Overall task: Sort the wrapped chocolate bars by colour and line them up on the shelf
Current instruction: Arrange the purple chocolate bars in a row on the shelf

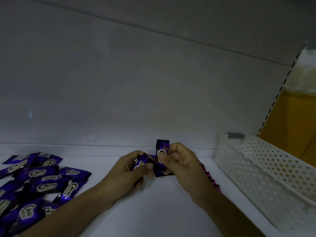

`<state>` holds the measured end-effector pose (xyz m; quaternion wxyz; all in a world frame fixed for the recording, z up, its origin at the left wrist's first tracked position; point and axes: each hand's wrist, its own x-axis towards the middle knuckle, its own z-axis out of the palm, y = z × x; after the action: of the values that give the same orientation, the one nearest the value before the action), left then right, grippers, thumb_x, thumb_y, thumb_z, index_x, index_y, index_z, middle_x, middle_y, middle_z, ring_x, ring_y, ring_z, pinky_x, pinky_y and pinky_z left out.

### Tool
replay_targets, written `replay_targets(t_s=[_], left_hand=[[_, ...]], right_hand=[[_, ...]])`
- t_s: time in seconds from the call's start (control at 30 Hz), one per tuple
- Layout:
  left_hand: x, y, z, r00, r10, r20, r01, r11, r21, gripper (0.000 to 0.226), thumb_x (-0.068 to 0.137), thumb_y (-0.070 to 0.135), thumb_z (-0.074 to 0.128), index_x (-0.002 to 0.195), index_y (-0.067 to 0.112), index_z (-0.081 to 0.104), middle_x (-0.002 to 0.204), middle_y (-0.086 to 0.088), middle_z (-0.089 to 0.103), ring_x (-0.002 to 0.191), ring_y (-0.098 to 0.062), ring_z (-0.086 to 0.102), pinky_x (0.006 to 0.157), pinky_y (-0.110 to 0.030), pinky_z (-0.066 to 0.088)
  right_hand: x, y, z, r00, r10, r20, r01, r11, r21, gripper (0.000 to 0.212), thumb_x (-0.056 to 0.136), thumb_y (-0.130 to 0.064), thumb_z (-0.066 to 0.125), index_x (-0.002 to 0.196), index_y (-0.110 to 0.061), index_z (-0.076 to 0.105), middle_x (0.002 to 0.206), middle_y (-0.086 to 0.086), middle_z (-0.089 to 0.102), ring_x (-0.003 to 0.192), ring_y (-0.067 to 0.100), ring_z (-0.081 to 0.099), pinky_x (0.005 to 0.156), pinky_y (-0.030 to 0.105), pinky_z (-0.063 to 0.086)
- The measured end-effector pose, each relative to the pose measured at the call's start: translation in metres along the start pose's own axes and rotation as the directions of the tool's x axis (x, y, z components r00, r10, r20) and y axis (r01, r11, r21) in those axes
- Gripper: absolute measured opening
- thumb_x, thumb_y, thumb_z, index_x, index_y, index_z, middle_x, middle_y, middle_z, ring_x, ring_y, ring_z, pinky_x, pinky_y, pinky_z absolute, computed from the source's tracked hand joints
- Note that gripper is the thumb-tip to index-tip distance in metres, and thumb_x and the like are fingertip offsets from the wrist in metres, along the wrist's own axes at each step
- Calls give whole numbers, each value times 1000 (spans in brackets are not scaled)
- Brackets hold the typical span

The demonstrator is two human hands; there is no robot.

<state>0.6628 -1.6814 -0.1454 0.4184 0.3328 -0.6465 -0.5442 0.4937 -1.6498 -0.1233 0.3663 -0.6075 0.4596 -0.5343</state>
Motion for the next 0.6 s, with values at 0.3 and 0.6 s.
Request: replay_targets(t_s=[0.3,0.6], left_hand=[[4,-5,1,989,-48,-143,37,996,-81,13,97,15,50,97,9,62,66,0,64,44,-12,45,41,-16,35],[6,-8,0,983,-95,-155,82,993,-87,30,100,6,38,110,29,55,86,3,69,59,-12,57,52,-24,44]], right_hand=[[7,2,-36,980,195,47,-137,824,-550,17,73,-10,79,74,-25,70,77,4,72,68,11,66,70,23,53],[6,20,-35,999,20,41,20,604,-797,17,78,-28,74,95,-28,75,80,-19,51,69,-3,48,63,8,32]])
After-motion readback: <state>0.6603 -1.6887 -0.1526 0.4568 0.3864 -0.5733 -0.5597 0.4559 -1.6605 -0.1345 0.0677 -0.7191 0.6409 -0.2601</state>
